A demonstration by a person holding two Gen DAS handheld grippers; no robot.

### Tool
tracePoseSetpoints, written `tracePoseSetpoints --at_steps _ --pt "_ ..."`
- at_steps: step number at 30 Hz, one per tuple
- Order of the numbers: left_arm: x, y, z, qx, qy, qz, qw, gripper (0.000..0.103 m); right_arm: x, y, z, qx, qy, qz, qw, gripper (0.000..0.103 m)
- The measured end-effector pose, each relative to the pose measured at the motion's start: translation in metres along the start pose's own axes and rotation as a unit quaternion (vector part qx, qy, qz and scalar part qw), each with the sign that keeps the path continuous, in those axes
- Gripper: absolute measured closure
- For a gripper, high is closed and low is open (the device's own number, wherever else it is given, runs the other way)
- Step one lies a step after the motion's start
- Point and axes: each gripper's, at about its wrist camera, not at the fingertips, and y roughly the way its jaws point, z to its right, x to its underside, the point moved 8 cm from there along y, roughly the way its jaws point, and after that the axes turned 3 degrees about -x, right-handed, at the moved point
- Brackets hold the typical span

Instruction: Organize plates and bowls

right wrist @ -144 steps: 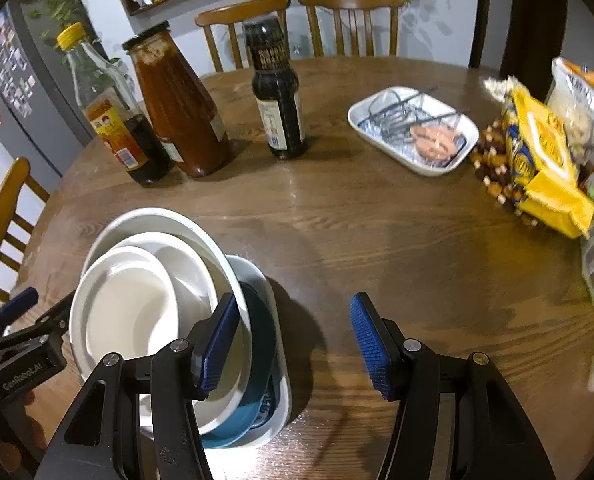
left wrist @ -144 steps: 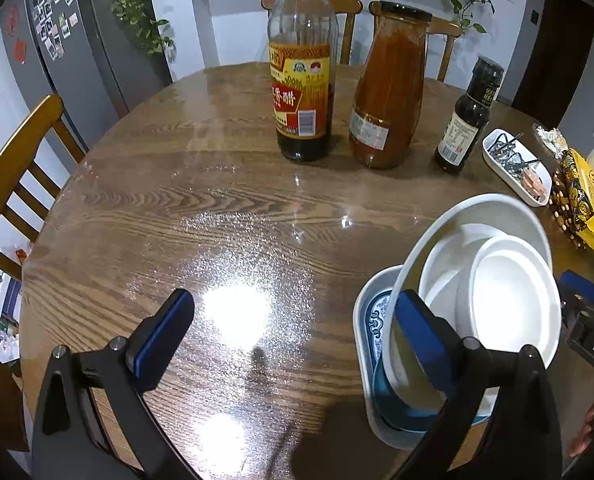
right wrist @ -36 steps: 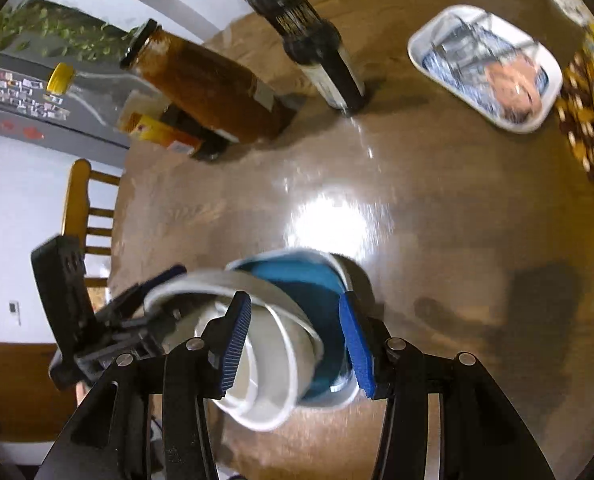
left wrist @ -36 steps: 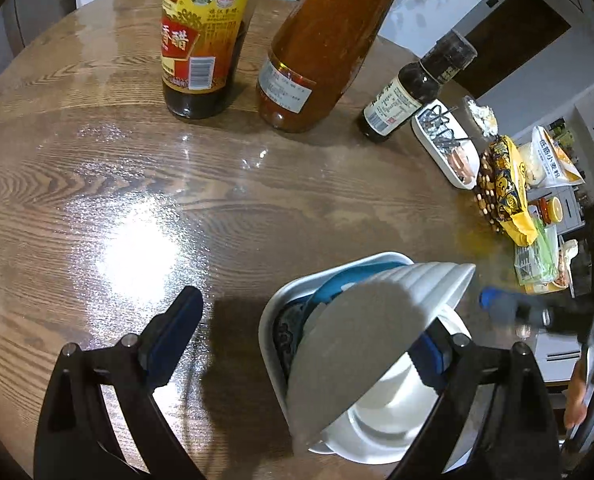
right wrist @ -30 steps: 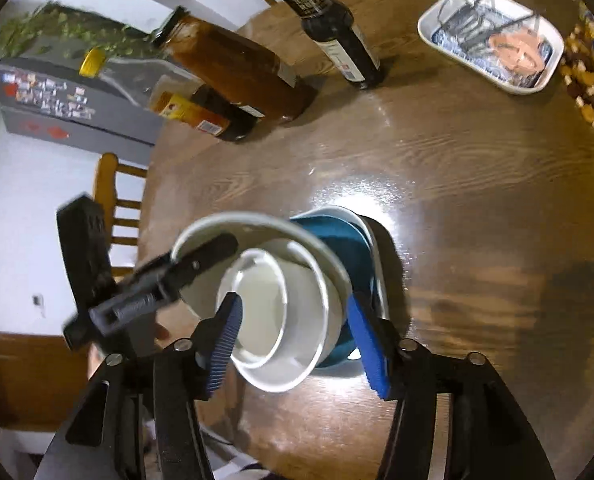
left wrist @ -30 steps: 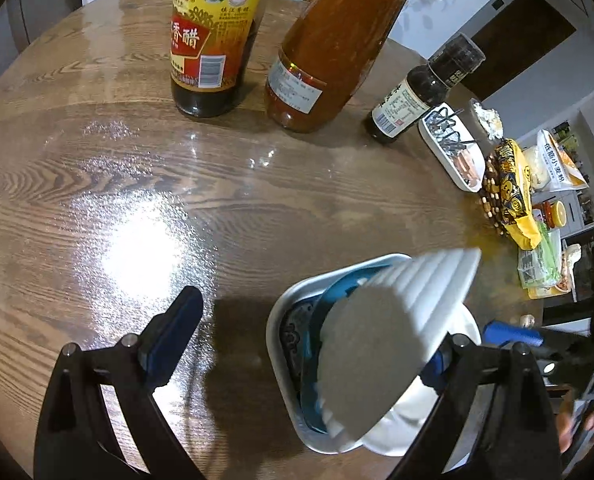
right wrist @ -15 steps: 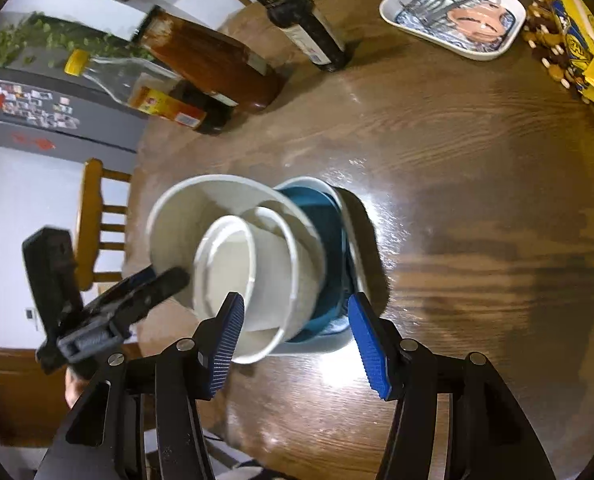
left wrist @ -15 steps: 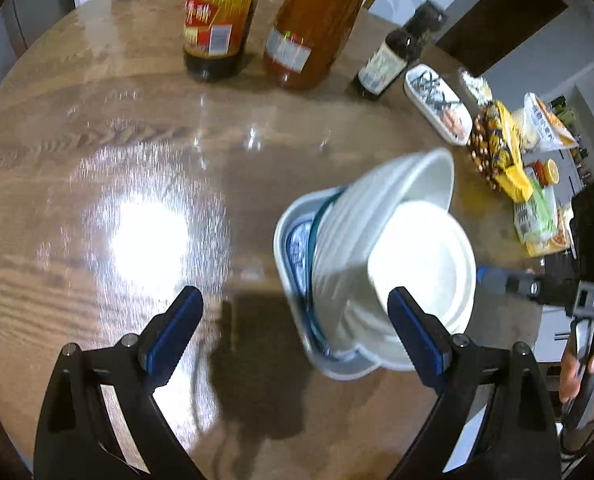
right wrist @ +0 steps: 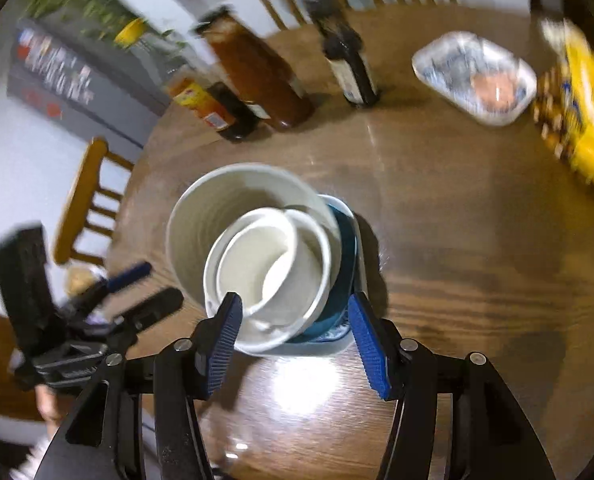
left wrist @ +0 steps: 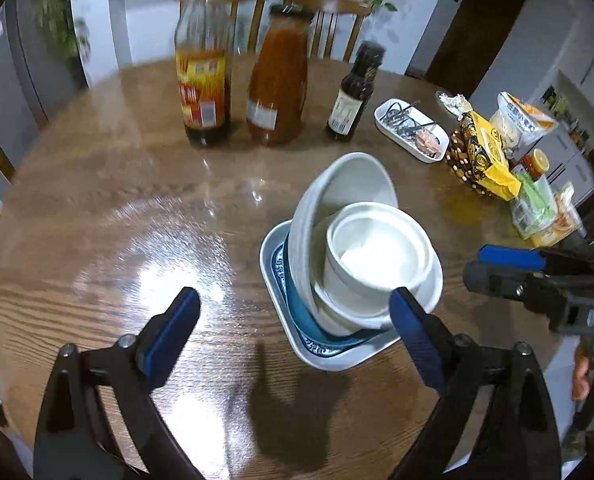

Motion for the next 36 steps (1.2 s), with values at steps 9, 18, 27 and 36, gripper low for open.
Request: tracePoseSetpoints --at_steps 9,18,27,36 --pt "0.026 0.005 0.013 -0.015 0.010 -0.007 0.9998 0.001 0.029 -0.020 -0.007 0.053 -0.064 0.051 0.995 0.045" --pt "0.035 0.000 0.018 -0.041 0.008 0.008 0.9991 0.001 0.038 -0.027 -0.002 0.031 -0.062 0.064 0.996 0.045" --pt "0.036 -0.009 0.028 -0.060 0.004 0.024 0.9979 0.001 0.039 -0.035 -0.014 0.015 -0.084 0.073 0.994 0.045" --pt "0.045 -0.009 0.038 -0.103 -0.005 0.029 0.9942 0.001 0.048 -0.031 -0.012 0.045 -0.136 0.076 0.987 0.045"
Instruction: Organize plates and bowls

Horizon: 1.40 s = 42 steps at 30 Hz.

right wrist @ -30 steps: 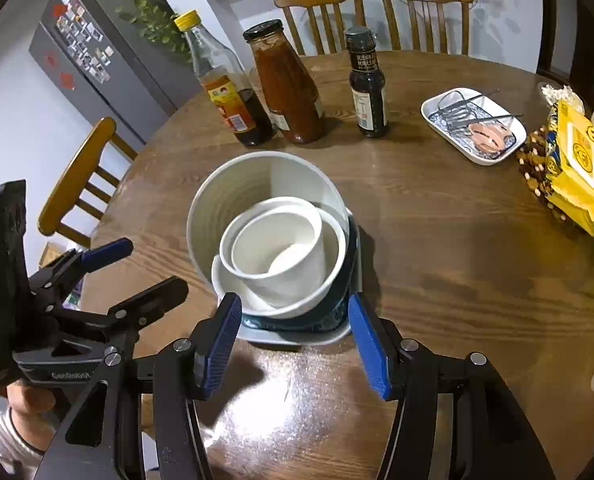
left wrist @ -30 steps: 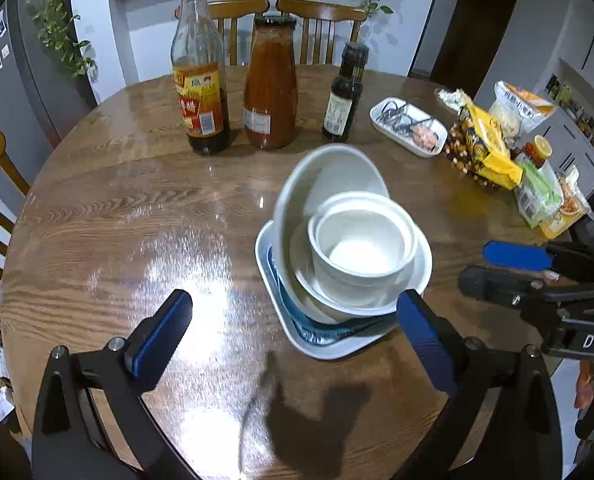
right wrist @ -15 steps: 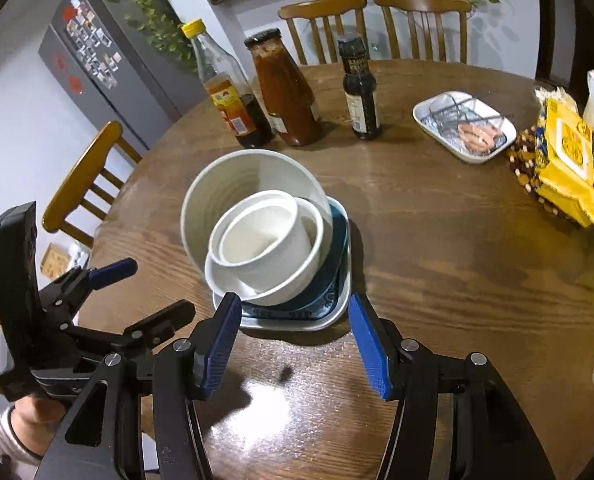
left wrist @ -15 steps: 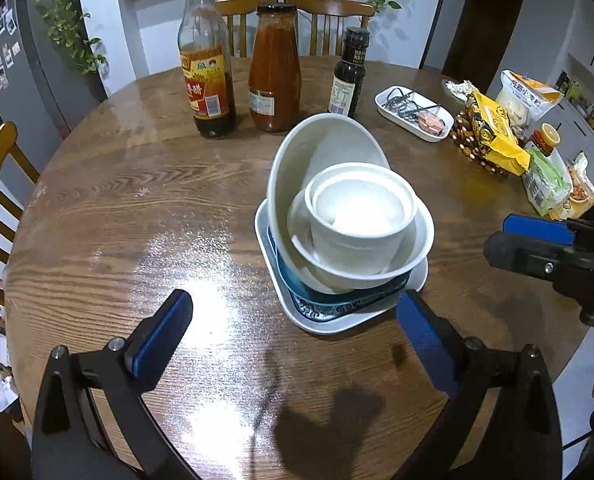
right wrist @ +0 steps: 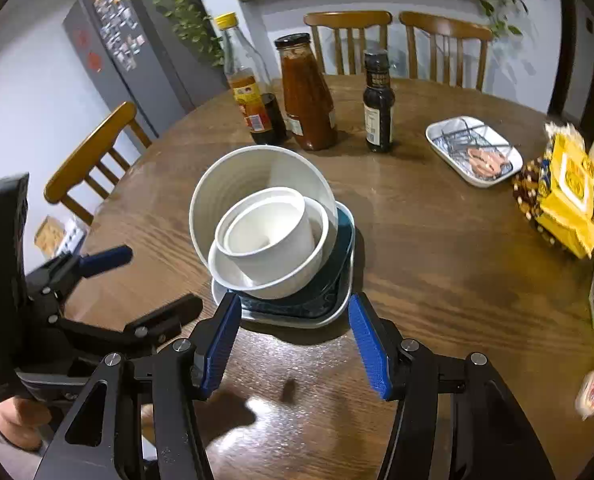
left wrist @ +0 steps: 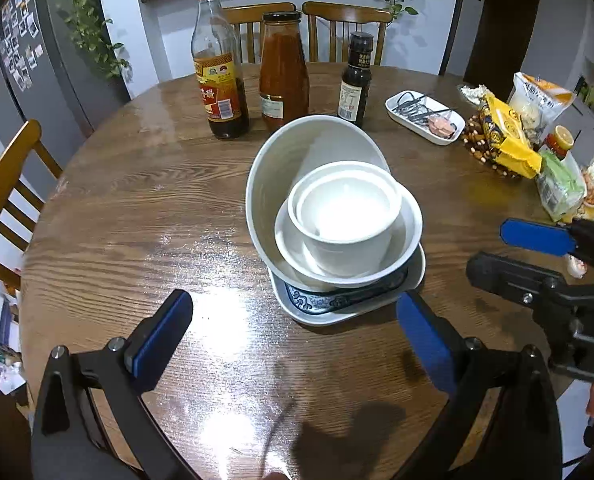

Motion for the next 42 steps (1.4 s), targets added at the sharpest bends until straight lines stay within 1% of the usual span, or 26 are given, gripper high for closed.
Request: tracePoseSetpoints --at_steps 2,5,9,17,29,42 --pt "0.000 0.000 0.003 -0.004 0.002 0.001 1.0000 0.001 0.002 0.001 0.000 0.006 -0.015 -0.001 1.000 0.045" --pt "0.000 0.001 0.008 0.001 -0.005 -0.003 1.0000 0.001 0.002 0.000 0.002 0.001 -0.023 -0.003 1.000 0.045" --pt "0.001 0.001 0.014 -0.007 -0.009 -0.004 0.9999 0.001 0.001 -0.003 0.004 -0.006 -0.035 -0.001 0.999 0.045" --pt "0.002 0.008 0.020 -0.028 -0.022 -0.013 0.9993 0.001 0.000 0.003 0.003 -0.023 -0.068 -0.013 0.997 0.045" --pt "0.000 0.012 0.019 -0.034 -0.034 -0.022 0.9986 0.001 -0.005 0.011 0.000 -0.042 -0.092 -0.020 0.995 0.045" --pt "-0.004 0.013 0.019 -0.045 -0.031 -0.019 0.9983 0.001 -0.008 0.014 -0.003 -0.047 -0.100 -0.024 0.994 0.045"
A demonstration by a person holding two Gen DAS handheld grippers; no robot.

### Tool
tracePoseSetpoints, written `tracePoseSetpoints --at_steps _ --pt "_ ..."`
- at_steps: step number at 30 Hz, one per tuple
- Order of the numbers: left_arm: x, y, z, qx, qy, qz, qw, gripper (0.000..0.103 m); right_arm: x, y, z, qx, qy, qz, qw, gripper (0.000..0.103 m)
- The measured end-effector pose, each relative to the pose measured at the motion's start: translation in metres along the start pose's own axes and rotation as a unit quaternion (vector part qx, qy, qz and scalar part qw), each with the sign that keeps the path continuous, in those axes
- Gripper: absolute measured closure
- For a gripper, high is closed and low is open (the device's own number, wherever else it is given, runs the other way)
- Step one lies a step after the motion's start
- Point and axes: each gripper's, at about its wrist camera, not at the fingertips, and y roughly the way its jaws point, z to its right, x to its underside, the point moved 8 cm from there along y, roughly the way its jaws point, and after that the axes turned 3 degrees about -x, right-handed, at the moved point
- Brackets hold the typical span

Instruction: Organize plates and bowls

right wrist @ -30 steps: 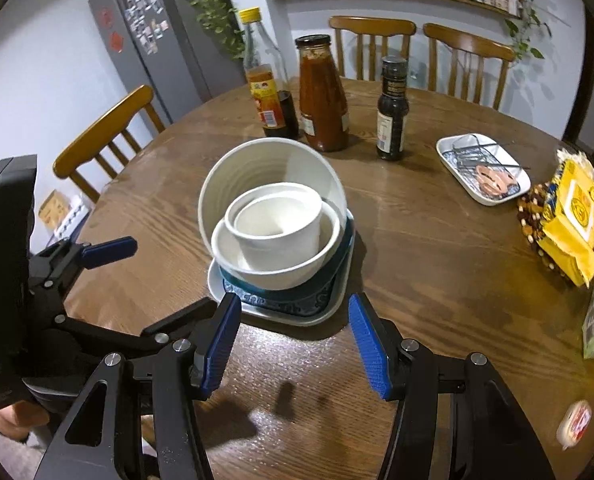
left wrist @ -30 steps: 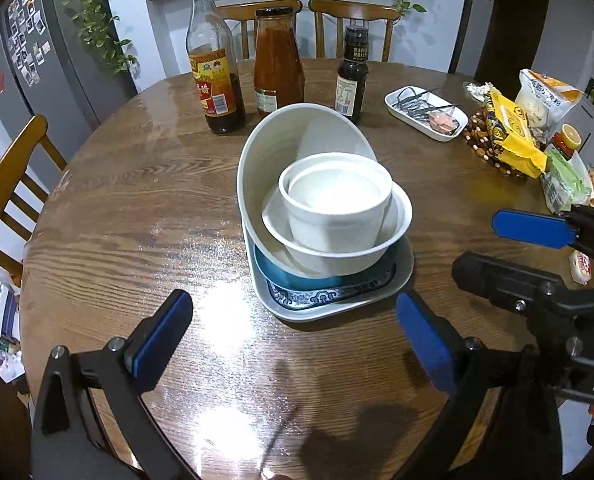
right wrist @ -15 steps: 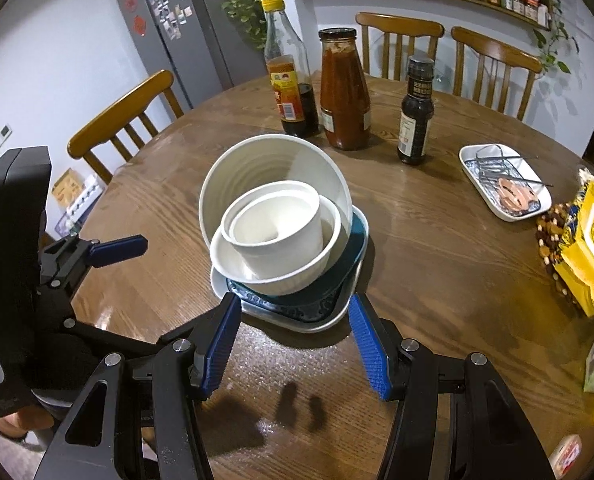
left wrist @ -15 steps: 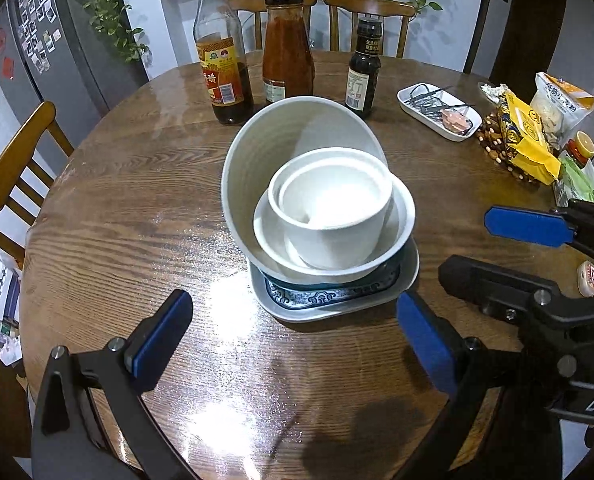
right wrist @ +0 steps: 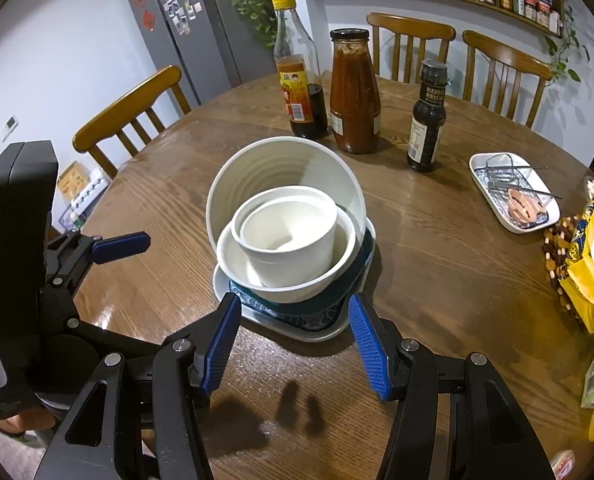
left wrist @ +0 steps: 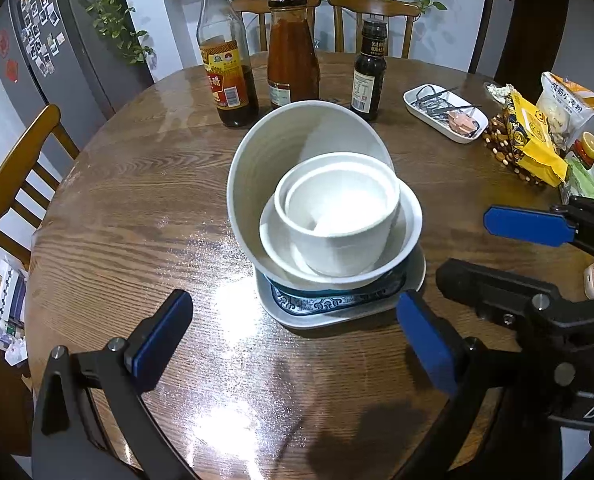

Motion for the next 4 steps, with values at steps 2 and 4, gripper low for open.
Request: tracePoseSetpoints --at_steps 2,4 --pt "-0.0002 -0.0005 0.0002 -0.001 0.001 0.001 1.0000 0.001 0.0003 -0.0002 0.0001 -0.001 0.001 0.000 1.000 0.045" --pt "0.0000 -0.0005 0.0005 0.001 0.000 0.000 1.0000 0.001 0.0001 -0.0007 0.0002 0.000 0.001 0.000 1.000 0.045"
